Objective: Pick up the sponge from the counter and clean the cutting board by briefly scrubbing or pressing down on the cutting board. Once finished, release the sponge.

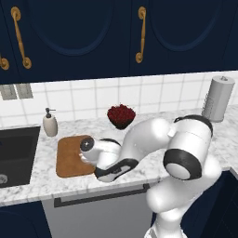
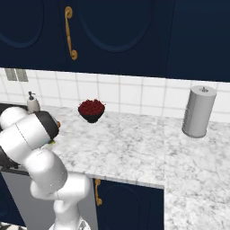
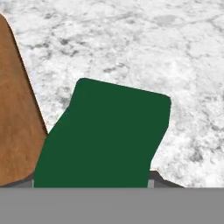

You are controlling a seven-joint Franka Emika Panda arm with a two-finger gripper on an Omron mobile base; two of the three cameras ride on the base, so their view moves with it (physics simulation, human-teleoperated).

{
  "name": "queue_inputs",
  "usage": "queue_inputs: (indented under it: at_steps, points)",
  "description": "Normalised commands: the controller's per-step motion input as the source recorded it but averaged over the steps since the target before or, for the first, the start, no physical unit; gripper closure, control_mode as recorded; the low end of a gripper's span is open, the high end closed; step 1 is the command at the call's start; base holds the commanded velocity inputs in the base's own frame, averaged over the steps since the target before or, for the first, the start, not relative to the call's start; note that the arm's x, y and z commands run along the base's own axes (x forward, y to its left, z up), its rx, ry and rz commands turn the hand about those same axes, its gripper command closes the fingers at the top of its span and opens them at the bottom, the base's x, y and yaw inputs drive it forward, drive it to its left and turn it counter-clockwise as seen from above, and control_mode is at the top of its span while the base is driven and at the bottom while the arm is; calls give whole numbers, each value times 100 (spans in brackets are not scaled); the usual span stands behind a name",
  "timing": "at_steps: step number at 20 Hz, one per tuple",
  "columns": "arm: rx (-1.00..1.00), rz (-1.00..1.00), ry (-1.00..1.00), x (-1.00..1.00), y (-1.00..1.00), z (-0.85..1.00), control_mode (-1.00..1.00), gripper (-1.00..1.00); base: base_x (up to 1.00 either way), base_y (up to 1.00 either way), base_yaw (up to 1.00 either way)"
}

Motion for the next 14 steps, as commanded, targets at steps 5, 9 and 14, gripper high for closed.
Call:
queue_inputs:
  at_steps: [5, 9, 14]
  points:
    - [7, -19, -1, 0, -70, 52, -100, 100, 0, 0, 0]
    - [6, -20, 0, 0, -60, 11, -100, 100, 0, 0, 0]
    - [0, -11, 3, 3, -23, -7, -100, 100, 0, 0, 0]
